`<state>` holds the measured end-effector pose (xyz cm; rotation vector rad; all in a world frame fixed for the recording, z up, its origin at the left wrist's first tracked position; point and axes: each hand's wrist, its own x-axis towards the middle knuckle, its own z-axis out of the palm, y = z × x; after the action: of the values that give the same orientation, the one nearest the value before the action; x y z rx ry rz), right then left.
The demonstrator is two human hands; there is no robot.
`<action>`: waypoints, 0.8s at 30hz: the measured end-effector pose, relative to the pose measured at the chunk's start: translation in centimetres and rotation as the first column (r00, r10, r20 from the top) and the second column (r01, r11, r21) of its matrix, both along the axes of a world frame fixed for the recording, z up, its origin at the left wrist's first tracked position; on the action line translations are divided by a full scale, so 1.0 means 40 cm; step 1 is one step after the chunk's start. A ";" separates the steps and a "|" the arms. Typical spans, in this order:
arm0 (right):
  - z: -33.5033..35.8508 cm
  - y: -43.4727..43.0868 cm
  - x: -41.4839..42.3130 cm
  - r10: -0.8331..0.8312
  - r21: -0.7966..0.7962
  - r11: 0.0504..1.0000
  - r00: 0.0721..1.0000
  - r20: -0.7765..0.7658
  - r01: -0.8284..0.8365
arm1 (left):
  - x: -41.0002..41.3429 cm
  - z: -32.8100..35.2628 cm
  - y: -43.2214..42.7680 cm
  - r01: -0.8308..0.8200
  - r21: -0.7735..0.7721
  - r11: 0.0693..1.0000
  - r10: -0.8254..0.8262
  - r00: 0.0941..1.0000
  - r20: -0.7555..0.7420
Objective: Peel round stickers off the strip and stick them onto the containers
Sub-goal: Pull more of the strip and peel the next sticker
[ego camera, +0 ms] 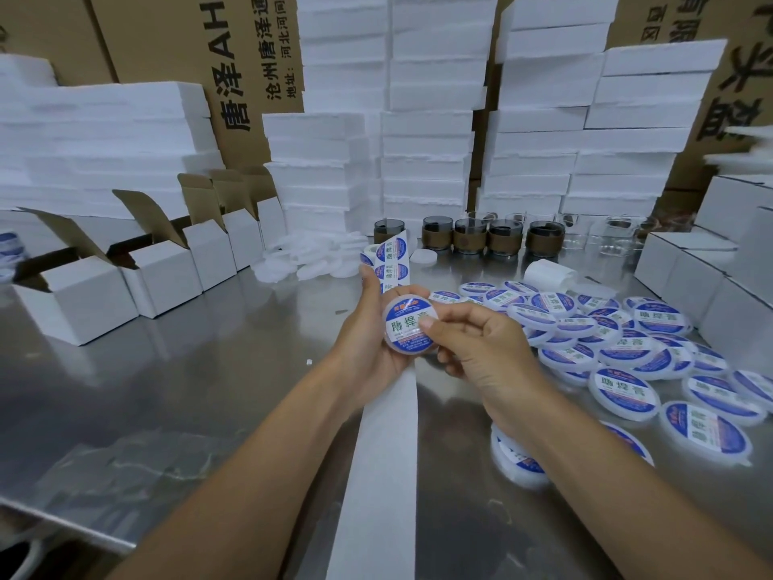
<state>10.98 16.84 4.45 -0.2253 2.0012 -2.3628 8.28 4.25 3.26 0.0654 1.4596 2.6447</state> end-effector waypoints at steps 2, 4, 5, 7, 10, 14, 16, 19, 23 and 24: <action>-0.001 -0.001 -0.003 -0.008 0.010 1.000 1.000 0.010 0.008 | -0.001 -0.003 -0.001 0.012 0.010 1.000 -0.011 1.000 -0.011; -0.003 -0.001 -0.005 -0.013 0.013 1.000 0.999 0.030 0.013 | -0.001 -0.004 -0.003 0.027 0.019 0.999 -0.027 0.999 -0.023; -0.004 0.000 -0.006 -0.015 0.011 1.000 0.999 0.040 0.015 | 0.000 -0.005 -0.003 0.032 0.020 0.999 -0.031 0.999 -0.028; -0.004 0.000 -0.007 -0.015 0.007 1.000 0.999 0.050 0.015 | 0.001 -0.005 -0.002 0.033 0.008 0.999 -0.033 0.999 -0.036; -0.004 -0.001 -0.007 -0.013 0.000 1.000 0.998 0.056 0.013 | 0.003 -0.005 -0.001 0.036 -0.003 0.999 -0.036 0.998 -0.044; -0.004 0.000 -0.007 -0.014 -0.004 1.000 0.998 0.066 0.015 | 0.007 -0.001 0.002 0.048 0.000 0.999 -0.048 0.998 -0.051; -0.004 -0.001 -0.007 -0.018 -0.001 1.000 0.997 0.073 0.018 | 0.008 -0.002 0.002 0.047 -0.007 0.999 -0.047 0.998 -0.050; -0.006 -0.001 -0.008 -0.024 -0.004 1.000 0.997 0.078 0.024 | 0.005 -0.003 0.003 0.032 -0.030 0.999 -0.034 0.998 -0.045; -0.008 -0.001 -0.009 -0.031 0.005 1.000 0.997 0.076 0.031 | 0.004 -0.004 0.003 0.008 -0.044 0.999 -0.010 0.999 -0.033; -0.009 -0.002 -0.010 -0.034 0.009 0.999 0.996 0.077 0.034 | 0.004 -0.003 0.003 0.004 -0.046 0.999 -0.006 1.000 -0.029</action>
<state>10.57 16.78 4.09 -0.0987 1.9954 -2.3446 8.46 4.39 3.12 0.1043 1.5266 2.6157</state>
